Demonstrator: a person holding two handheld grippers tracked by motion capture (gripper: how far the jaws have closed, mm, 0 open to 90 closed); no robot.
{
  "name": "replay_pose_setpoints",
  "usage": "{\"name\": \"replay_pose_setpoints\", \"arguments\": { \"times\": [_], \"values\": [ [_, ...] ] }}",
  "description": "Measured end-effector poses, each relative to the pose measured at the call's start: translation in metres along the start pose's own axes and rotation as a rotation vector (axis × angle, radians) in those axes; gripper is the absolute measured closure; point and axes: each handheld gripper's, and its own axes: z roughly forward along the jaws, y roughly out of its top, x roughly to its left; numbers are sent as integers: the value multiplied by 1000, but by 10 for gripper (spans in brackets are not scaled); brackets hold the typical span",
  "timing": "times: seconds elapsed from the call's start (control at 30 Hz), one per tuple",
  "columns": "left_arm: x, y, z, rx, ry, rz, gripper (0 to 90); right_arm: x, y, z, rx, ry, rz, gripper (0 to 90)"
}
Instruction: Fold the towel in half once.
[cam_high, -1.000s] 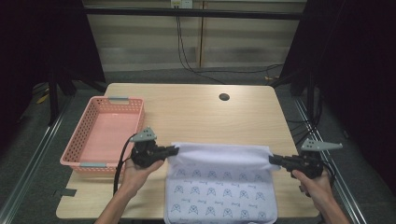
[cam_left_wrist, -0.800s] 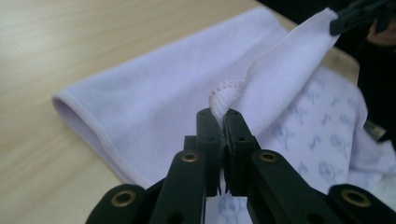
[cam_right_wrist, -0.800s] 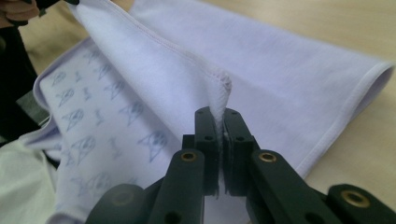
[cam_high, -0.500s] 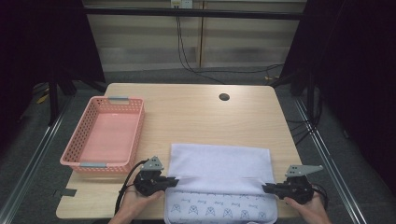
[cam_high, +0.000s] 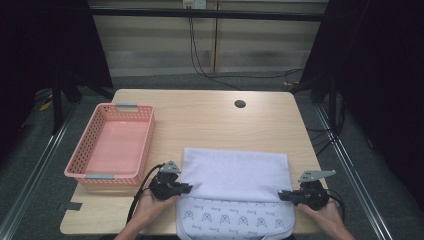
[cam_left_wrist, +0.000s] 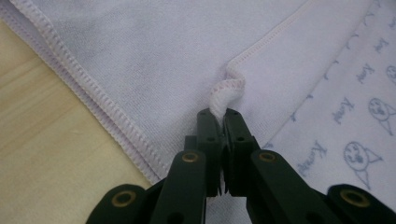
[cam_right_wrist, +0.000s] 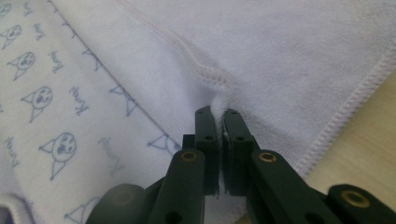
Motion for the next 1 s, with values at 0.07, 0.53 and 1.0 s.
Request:
{"name": "replay_pose_setpoints", "arguments": {
  "times": [0.07,0.53,1.0],
  "values": [
    [4,4,2,4,2,7,873,-4,3,2,-6,-12,9,869],
    [33,30,21,-32,26,-37,872,-27,19,10,-24,-73,26,868],
    [55,56,37,-30,58,-63,872,-47,34,17,-30,-124,45,867]
  ]
}}
